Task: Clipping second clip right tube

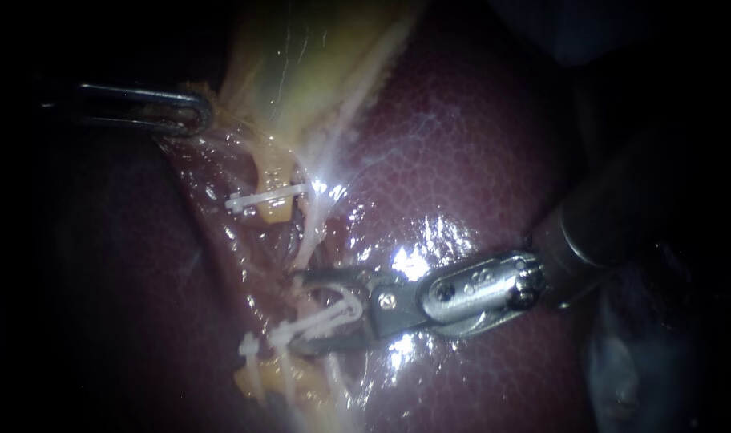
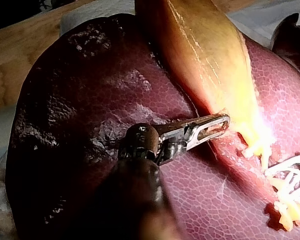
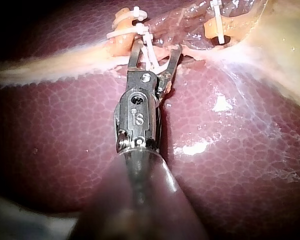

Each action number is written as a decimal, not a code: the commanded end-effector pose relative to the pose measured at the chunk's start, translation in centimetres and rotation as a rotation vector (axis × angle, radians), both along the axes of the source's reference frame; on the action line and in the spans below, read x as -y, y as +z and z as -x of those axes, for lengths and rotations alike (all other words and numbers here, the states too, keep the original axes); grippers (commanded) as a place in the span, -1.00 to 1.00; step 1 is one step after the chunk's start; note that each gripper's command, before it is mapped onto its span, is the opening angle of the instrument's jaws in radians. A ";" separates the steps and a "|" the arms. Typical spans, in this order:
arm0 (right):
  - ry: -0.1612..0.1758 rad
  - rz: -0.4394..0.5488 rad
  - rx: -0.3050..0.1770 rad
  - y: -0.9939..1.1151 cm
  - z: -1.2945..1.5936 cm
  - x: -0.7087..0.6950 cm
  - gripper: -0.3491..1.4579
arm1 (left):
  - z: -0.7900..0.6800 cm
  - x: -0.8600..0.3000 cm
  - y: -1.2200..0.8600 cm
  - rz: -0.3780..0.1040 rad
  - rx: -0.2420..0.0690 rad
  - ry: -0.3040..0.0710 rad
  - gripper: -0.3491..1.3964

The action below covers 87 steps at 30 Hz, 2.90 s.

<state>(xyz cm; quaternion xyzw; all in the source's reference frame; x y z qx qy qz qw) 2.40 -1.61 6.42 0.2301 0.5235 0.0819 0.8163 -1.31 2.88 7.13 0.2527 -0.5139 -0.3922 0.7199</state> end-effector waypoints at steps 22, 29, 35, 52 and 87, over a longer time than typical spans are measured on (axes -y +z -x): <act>0.134 -0.354 0.027 -0.75 0.69 -0.44 -0.11 | -0.01 0.00 0.00 0.000 0.001 0.001 -1.00; 0.179 -0.462 0.054 -0.34 0.75 -0.50 -0.11 | -0.01 0.00 -0.01 0.000 0.001 0.001 -1.00; 0.195 -0.513 0.075 0.04 0.72 -0.46 -0.11 | -0.01 0.00 -0.01 0.000 0.001 0.001 -1.00; 0.179 -0.716 -0.118 0.12 0.24 -0.35 -0.09 | -0.01 0.00 -0.01 0.000 0.001 0.001 -1.00; 0.140 -0.876 -0.199 -0.56 0.34 -0.50 -1.00 | -0.01 0.01 -0.01 0.000 0.001 0.001 -1.00</act>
